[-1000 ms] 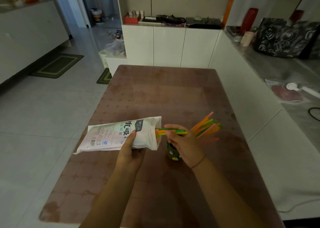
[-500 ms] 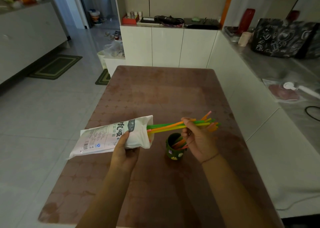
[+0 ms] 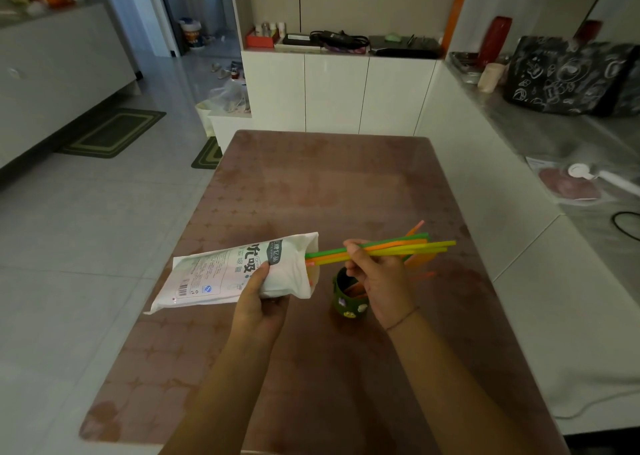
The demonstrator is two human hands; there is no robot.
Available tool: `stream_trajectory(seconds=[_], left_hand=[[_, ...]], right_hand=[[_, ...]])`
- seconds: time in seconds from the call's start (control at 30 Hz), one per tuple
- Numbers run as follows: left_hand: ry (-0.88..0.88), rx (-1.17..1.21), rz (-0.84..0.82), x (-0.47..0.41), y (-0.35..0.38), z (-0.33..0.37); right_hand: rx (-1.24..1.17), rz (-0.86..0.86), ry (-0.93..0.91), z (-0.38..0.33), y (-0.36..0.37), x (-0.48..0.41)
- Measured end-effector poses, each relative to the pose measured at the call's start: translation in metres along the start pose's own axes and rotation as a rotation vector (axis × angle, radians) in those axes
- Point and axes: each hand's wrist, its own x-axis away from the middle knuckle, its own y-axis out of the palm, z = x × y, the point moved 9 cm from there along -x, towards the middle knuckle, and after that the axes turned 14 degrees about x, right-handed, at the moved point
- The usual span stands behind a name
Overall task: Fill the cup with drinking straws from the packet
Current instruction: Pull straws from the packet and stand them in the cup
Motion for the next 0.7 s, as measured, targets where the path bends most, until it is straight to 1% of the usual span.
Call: stream_trajectory(seconds=[0.1, 0.27, 0.43, 0.6, 0.7], left_hand=[[0.014, 0.005, 0.033, -0.004, -0.005, 0.009], [0.034, 0.013, 0.087, -0.011, -0.017, 0.019], [0.051, 0.018, 0.089, -0.013, -0.022, 0.023], [0.026, 0.001, 0.086, -0.012, -0.02, 0.016], [0.022, -0.004, 0.07, -0.013, -0.019, 0.014]], right_hand=[[-0.009, 0.078, -0.01, -0.012, -0.021, -0.006], [0.105, 0.18, -0.055, -0.029, -0.06, -0.016], [0.262, 0.266, -0.089, -0.042, -0.092, -0.02], [0.576, 0.294, -0.091, -0.033, -0.092, -0.024], [0.635, 0.252, -0.072, -0.023, -0.08, -0.026]])
